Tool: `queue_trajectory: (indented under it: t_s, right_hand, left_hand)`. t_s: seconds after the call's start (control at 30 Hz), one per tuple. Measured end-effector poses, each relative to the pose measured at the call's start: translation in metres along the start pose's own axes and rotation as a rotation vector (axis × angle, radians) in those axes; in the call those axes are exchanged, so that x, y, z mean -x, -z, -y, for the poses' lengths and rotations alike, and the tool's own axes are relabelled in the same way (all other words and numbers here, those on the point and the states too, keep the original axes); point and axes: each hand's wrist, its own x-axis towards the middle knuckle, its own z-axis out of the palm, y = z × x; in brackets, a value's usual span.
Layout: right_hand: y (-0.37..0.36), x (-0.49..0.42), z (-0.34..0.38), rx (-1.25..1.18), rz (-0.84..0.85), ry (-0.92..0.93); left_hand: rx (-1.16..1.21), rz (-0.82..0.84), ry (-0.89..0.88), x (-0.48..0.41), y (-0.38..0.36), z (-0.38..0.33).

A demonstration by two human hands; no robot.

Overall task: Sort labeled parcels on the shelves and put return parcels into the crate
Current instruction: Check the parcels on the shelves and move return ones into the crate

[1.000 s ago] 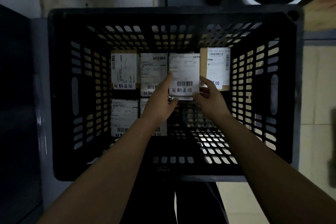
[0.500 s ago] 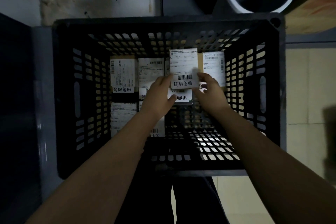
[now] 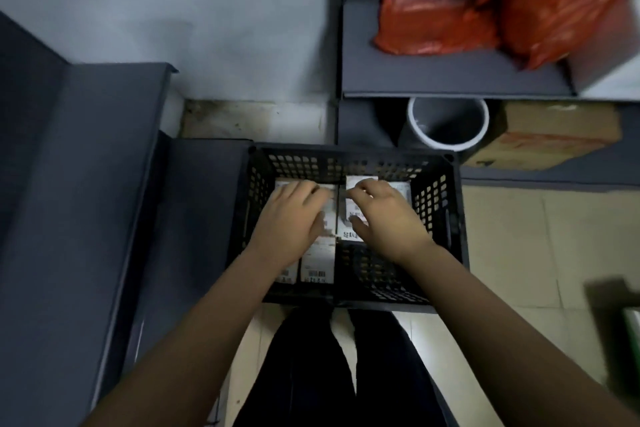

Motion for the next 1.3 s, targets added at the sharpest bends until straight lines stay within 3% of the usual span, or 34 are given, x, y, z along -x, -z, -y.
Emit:
queue_trajectory:
  t_s: [0.17, 0.63, 0.97, 1.3]
  right_hand:
    - [0.034, -0.005, 0.038, 0.127, 0.019, 0.260]
    - [0.050, 0.041, 0.213, 0.127, 0.097, 1.117]
    - [0.040, 0.175, 0.371, 0.098, 0.162, 1.644]
    - [-0.018, 0.399, 0.503, 0.039, 0.222, 2.039]
  left_hand:
    - [-0.088, -0.115, 0.193, 0.036, 0.052, -0.014]
    - [-0.425, -0.339, 1.028, 0.237, 0.148, -0.115]
    - [-0.689, -0.545, 1.394, 0.394, 0.197, -0.225]
    - [-0.884, -0.546, 1.797, 0.594, 0.214, -0.390]
